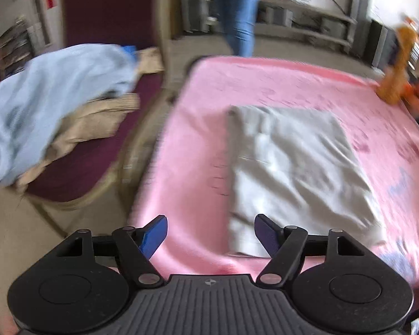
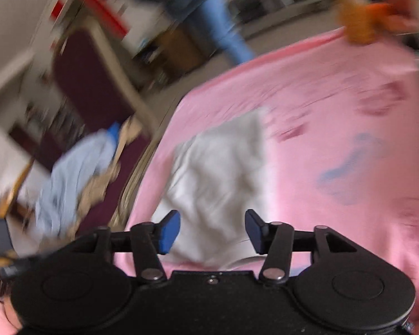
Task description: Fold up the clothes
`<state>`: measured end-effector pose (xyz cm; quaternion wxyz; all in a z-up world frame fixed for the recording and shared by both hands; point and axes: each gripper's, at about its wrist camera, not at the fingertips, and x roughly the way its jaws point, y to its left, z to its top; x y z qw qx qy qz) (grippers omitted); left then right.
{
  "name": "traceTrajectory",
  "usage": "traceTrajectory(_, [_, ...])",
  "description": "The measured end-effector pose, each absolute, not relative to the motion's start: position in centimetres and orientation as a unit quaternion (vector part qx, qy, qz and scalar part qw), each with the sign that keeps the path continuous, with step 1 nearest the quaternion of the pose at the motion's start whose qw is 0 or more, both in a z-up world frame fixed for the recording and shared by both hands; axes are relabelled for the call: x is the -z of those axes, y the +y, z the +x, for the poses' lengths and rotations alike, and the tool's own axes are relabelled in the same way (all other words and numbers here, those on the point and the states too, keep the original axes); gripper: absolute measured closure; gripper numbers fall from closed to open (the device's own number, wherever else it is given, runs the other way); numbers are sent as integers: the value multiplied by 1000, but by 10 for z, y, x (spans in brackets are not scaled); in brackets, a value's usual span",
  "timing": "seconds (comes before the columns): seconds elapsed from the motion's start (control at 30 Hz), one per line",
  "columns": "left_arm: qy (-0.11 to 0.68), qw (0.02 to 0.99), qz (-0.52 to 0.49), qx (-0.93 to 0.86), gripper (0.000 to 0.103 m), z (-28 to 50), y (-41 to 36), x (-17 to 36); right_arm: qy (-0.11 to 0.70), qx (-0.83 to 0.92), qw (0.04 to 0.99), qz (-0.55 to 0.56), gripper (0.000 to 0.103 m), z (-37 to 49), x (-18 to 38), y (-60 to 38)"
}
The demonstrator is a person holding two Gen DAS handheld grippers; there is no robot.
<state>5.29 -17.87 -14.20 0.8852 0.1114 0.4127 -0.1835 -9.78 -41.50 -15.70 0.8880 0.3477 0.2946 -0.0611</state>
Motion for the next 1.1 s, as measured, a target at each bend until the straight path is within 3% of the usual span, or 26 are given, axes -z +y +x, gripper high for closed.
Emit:
traceTrajectory(0.07, [413,880,126,199,31,47,-197,145,271,89,890,357,42,-122,161,-431])
traceTrajectory(0.3, [378,884,189,200,28,22,-227,157,245,133,867,413,38,-149,180,-466])
traceTrajectory(0.63, [401,886,150,178,24,29,-217,158,253,126,878,386,30,-139,179,-457])
traceTrajectory(1.1, [423,881,115,176,22,37,-204,159,269,147,871,383,29,-134,183,-455])
